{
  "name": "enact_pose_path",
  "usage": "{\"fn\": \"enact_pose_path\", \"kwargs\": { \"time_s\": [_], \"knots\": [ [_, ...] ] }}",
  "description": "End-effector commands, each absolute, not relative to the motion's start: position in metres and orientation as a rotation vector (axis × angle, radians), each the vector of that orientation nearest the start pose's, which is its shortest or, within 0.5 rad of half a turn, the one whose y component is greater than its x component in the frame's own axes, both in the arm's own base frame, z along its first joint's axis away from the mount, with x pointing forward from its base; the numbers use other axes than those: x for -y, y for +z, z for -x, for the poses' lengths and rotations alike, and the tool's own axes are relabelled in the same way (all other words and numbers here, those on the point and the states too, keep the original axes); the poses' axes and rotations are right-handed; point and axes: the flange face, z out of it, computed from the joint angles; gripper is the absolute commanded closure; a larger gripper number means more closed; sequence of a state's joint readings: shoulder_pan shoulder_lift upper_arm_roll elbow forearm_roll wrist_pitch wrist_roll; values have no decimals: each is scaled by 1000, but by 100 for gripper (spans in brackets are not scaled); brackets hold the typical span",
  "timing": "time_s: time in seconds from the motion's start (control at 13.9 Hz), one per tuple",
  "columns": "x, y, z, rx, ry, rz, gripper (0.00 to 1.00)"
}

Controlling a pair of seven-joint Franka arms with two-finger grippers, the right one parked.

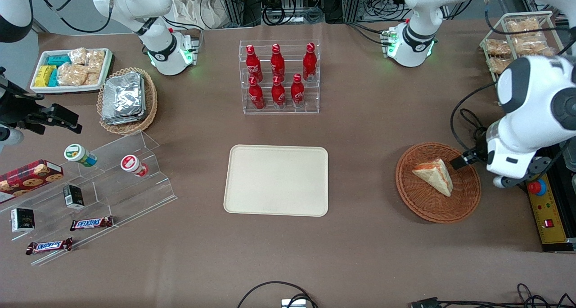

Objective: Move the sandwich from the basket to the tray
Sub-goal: 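Move the left gripper down over the wrapped sandwich in the wicker basket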

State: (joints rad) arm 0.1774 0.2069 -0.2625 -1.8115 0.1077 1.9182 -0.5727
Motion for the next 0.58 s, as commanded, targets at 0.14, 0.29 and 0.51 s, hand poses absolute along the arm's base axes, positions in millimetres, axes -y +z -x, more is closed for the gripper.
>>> {"fn": "enact_pose_path", "kwargs": {
  "time_s": [0.14, 0.29, 0.51],
  "knots": [
    [37, 349, -576, 708, 71, 2988, 1],
    [39, 333, -570, 746, 48, 2989, 1],
    [41, 305, -562, 810, -1, 2999, 1]
  ]
}}
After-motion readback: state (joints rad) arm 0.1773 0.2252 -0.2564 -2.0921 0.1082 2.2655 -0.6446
